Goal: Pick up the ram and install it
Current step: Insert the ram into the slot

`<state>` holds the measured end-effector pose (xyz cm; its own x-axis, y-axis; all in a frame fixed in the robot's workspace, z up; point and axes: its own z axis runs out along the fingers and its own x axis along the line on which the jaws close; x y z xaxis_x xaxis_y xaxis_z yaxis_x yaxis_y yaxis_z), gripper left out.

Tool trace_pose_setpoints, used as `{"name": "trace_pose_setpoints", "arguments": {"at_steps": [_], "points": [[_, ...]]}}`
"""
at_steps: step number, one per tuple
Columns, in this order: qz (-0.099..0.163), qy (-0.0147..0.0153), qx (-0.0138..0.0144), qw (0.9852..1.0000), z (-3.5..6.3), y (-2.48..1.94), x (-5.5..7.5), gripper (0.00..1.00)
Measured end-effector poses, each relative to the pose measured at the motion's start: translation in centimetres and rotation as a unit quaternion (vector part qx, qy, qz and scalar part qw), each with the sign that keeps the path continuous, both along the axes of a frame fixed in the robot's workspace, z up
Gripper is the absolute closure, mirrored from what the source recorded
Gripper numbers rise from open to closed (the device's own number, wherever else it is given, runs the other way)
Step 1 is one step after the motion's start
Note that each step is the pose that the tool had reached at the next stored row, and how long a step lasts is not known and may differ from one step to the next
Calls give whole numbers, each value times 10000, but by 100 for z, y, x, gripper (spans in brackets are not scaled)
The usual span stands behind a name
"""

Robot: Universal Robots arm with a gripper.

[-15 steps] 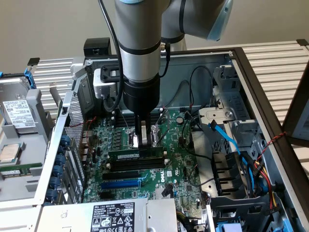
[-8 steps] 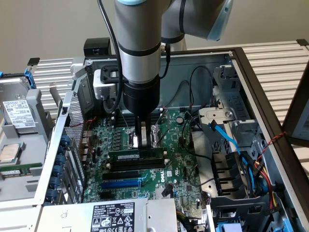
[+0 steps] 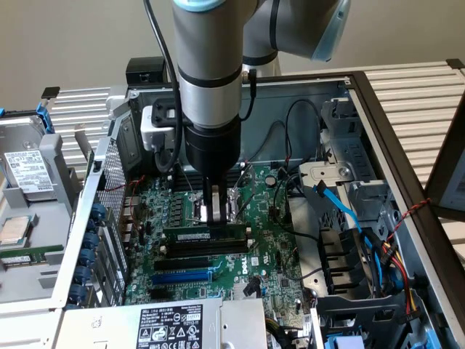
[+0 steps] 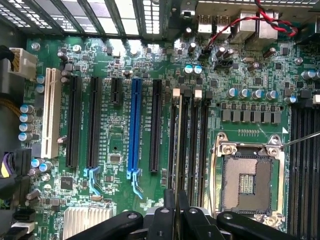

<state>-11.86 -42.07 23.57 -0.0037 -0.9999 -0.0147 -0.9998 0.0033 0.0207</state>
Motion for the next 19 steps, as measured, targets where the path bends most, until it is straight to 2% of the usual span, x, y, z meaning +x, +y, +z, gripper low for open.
{"name": "trace_pose_setpoints", "arguments": {"at_steps": [4,19], "points": [[0,-20,-1,10000,-20,-1,0,87],[0,-20,-2,10000,-67,0,-6,87]]}}
